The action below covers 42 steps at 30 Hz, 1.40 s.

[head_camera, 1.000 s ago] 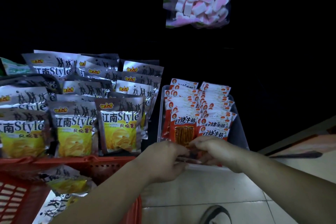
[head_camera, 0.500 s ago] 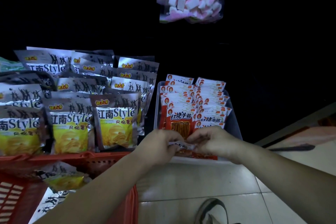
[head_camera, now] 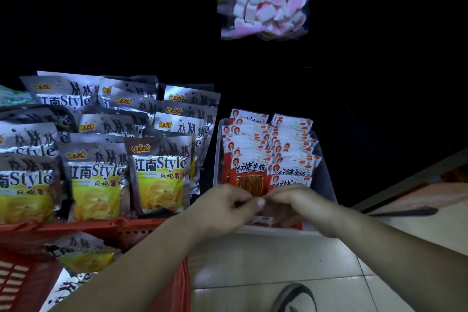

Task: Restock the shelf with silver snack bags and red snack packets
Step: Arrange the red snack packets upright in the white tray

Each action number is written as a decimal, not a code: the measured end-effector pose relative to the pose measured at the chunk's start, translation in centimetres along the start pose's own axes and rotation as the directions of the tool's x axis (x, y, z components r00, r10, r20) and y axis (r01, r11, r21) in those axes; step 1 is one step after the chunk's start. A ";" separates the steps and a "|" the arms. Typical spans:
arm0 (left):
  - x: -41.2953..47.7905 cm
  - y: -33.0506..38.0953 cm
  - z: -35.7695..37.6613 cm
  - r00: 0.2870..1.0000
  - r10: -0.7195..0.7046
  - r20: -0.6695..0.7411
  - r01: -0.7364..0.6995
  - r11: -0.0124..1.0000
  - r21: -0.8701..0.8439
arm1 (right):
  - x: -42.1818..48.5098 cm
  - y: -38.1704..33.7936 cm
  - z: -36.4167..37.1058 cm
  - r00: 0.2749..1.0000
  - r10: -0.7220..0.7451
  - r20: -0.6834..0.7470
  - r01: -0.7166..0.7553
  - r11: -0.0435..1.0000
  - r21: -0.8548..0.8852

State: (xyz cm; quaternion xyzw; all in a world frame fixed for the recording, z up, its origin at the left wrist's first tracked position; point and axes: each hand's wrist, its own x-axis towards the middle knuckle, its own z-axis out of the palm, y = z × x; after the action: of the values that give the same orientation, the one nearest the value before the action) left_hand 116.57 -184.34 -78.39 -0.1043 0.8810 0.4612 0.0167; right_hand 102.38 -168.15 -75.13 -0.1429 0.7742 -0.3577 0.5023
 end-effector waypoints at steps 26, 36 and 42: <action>2.2 -1.6 -1.0 0.929 -0.116 -0.351 0.126 0.992 0.006 | 7.3 -5.0 -0.2 0.855 -0.465 -0.231 0.011 0.461 -0.887; 2.0 -2.7 -1.2 0.908 -0.161 -0.388 0.124 0.985 -0.119 | 9.0 -3.8 -0.7 0.757 -0.627 -0.185 0.088 0.377 -0.922; 1.5 -1.9 -2.6 0.874 -0.217 -0.434 0.159 0.973 -0.166 | 4.1 -6.7 -1.2 0.797 -0.582 -0.162 0.253 0.565 -0.785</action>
State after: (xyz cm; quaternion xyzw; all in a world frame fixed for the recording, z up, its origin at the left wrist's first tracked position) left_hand 115.68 -187.77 -78.64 -0.2943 0.8158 0.4751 -0.1489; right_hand 98.58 -174.75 -72.97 -0.4367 0.8775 -0.1508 0.1286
